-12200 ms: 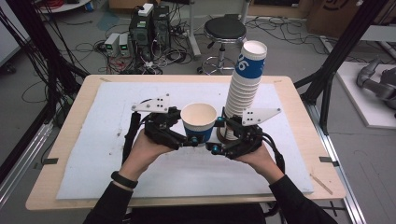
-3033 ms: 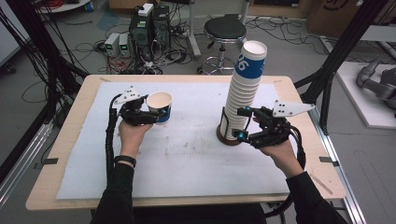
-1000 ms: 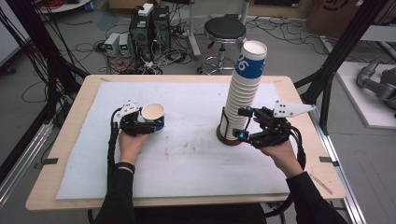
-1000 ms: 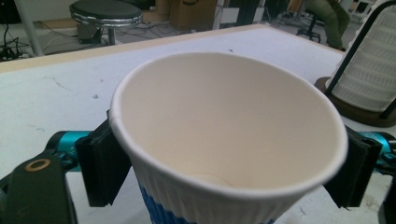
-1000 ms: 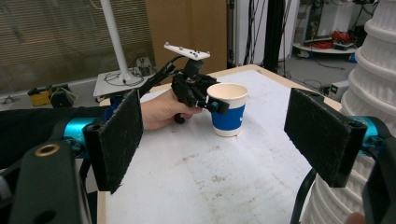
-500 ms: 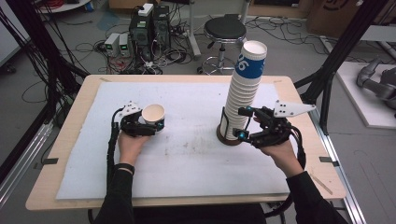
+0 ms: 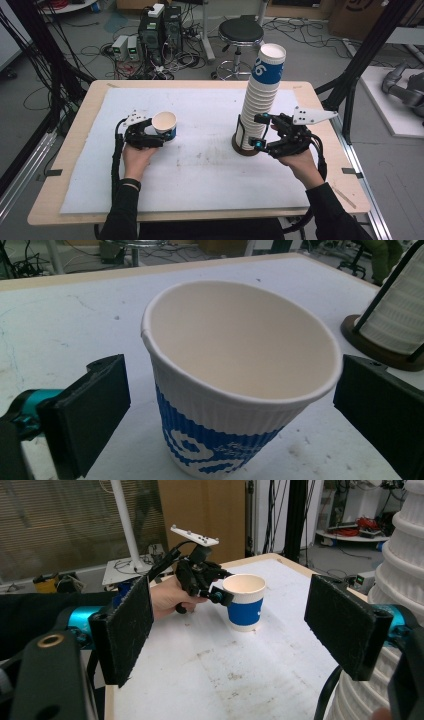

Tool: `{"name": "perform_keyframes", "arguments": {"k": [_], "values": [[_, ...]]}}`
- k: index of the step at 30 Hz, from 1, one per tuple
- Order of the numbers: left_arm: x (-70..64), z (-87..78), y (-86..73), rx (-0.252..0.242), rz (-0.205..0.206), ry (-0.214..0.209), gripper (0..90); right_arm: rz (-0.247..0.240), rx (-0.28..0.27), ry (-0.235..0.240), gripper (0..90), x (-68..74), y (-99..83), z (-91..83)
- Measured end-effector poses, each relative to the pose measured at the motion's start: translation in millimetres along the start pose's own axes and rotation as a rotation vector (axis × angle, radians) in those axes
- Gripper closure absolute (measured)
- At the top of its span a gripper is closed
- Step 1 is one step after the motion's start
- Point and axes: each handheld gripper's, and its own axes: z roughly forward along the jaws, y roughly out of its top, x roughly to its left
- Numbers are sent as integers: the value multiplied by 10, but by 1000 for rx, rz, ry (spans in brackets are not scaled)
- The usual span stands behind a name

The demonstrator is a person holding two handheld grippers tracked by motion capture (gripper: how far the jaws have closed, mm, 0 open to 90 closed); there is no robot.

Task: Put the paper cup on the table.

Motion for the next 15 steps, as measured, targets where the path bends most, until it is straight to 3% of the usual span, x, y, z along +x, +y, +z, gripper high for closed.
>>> {"name": "perform_keyframes", "arguments": {"k": [7,15], "values": [[-25,-89,49,-2,3,19,17,-1,2,2,197,-4,6,-6],[-79,-224,142,-10,34,47,17,3,1,10,197,-18,6,-3]]}}
